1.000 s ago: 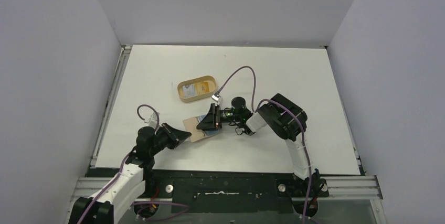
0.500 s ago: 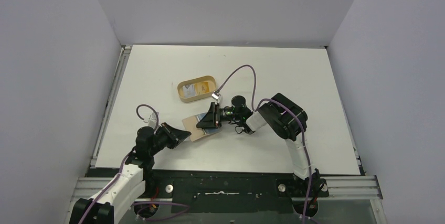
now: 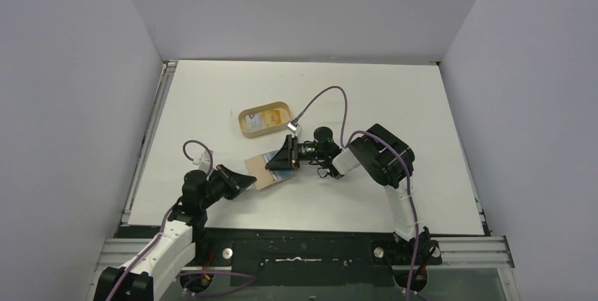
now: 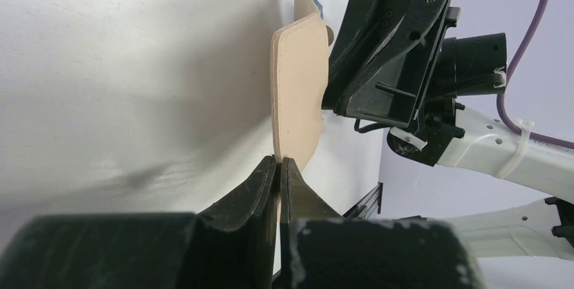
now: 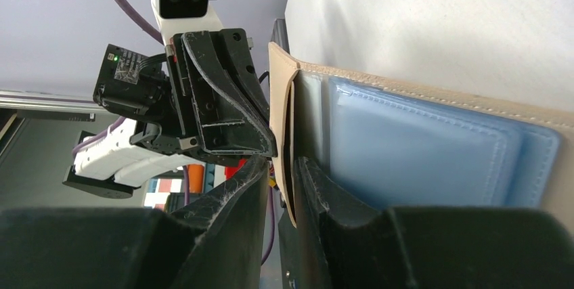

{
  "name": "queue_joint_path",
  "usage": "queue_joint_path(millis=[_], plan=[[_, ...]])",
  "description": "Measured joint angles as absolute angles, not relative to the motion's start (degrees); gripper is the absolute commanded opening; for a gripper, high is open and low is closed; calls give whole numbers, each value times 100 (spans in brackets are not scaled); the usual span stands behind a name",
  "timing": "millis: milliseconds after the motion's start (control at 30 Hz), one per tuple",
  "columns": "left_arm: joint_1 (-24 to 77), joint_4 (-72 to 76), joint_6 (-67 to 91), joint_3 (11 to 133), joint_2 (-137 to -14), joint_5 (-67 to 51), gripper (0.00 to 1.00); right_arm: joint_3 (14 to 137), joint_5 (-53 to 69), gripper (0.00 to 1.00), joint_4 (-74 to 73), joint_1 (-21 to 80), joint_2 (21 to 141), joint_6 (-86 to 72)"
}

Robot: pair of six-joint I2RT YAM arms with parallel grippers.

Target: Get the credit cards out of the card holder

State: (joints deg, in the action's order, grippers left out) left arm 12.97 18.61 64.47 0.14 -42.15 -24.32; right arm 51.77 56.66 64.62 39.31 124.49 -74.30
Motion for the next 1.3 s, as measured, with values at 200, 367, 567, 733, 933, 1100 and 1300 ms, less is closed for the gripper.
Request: queue_joint_path(millis=[200, 367, 567, 733, 933, 1100, 1300], plan=[[1288, 1863, 6423, 14, -4215, -2432, 0, 5177, 5671, 25, 6659, 3896, 12453, -7570], [1264, 1863, 6420, 14, -4215, -2447, 0, 5177, 5688, 28, 6733, 3898, 12455, -7620], [1256, 1859, 6405, 14, -4226, -2449, 0, 5247, 5708, 29, 6766, 3909, 12604, -7644], [1238, 1861, 6401, 14, -4250, -2447, 0, 5315, 5717, 23, 6731, 3953, 12643, -7636], [1219, 1861, 6401, 14, -4250, -2449, 0, 5343, 5719, 12, 6713, 3957, 12643, -7612], [1214, 1861, 6401, 14, -4250, -2451, 0, 5349, 5719, 14, 6698, 3957, 12643, -7609], [1192, 1859, 6399, 14, -4250, -2456, 0, 5393, 5728, 26, 6657, 3968, 12643, -7577]])
